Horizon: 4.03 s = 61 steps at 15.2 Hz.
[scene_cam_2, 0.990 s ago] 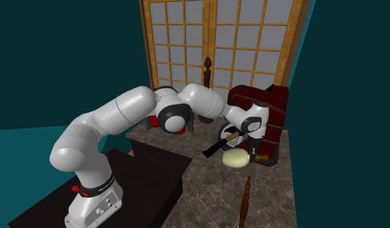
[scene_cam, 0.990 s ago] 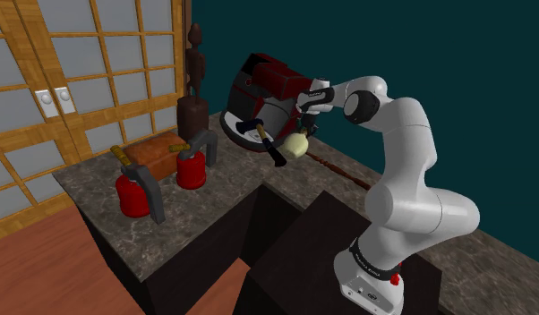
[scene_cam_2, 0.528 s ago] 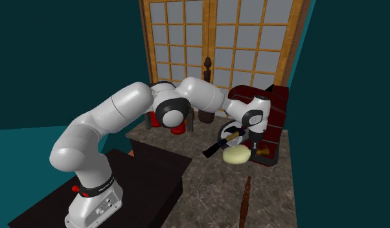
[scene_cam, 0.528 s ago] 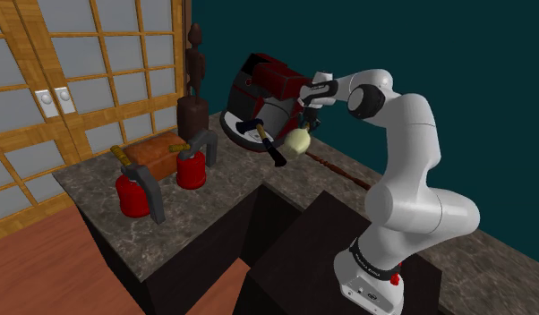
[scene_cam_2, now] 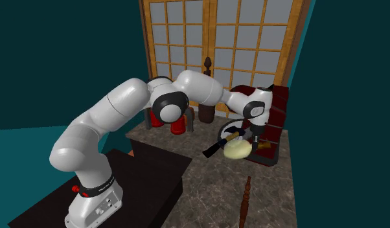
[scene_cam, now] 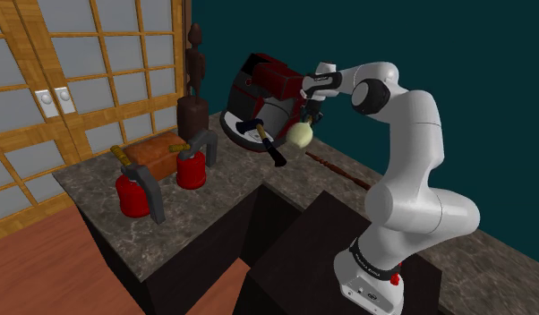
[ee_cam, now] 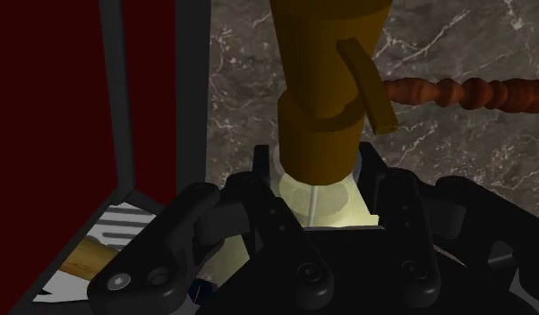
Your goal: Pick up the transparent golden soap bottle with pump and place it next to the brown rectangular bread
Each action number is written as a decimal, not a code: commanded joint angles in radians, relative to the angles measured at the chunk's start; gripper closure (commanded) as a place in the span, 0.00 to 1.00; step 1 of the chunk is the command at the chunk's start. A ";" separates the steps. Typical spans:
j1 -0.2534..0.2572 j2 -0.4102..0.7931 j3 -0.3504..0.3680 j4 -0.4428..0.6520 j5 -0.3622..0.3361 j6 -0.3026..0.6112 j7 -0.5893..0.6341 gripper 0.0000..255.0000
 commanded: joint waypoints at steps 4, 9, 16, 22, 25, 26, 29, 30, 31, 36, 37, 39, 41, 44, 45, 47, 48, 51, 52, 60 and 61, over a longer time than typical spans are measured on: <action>-0.002 -0.036 0.004 0.006 0.004 -0.042 -0.004 1.00; -0.002 -0.065 0.007 0.025 0.009 -0.089 -0.008 1.00; 0.020 -0.227 0.023 -0.224 0.009 -0.007 0.059 1.00; 0.069 -0.387 0.049 -0.494 0.008 0.098 0.163 1.00; 0.097 -0.450 0.064 -0.598 0.008 0.135 0.217 1.00; 0.107 -0.470 0.069 -0.629 0.008 0.146 0.235 1.00; 0.139 -0.523 0.086 -0.715 0.008 0.176 0.292 1.00; 0.150 -0.539 0.092 -0.740 0.008 0.184 0.311 1.00; 0.162 -0.554 0.098 -0.764 0.009 0.192 0.330 1.00; 0.222 -0.620 0.132 -0.866 0.011 0.223 0.432 1.00; 0.234 -0.631 0.139 -0.883 0.011 0.227 0.453 1.00; 0.260 -0.651 0.155 -0.913 0.011 0.235 0.496 1.00; 0.286 -0.667 0.170 -0.938 0.012 0.242 0.540 1.00; 0.328 -0.686 0.195 -0.967 0.011 0.248 0.607 1.00; 0.342 -0.691 0.203 -0.975 0.011 0.249 0.630 1.00; 0.370 -0.698 0.219 -0.986 0.010 0.250 0.677 1.00; 0.385 -0.700 0.228 -0.990 0.009 0.250 0.701 1.00; 0.430 -0.702 0.252 -0.995 0.004 0.248 0.774 1.00; 0.446 -0.701 0.260 -0.994 0.001 0.246 0.799 1.00; 0.579 -0.660 0.316 -0.946 -0.030 0.219 1.000 1.00; 0.596 -0.651 0.322 -0.934 -0.035 0.214 1.026 1.00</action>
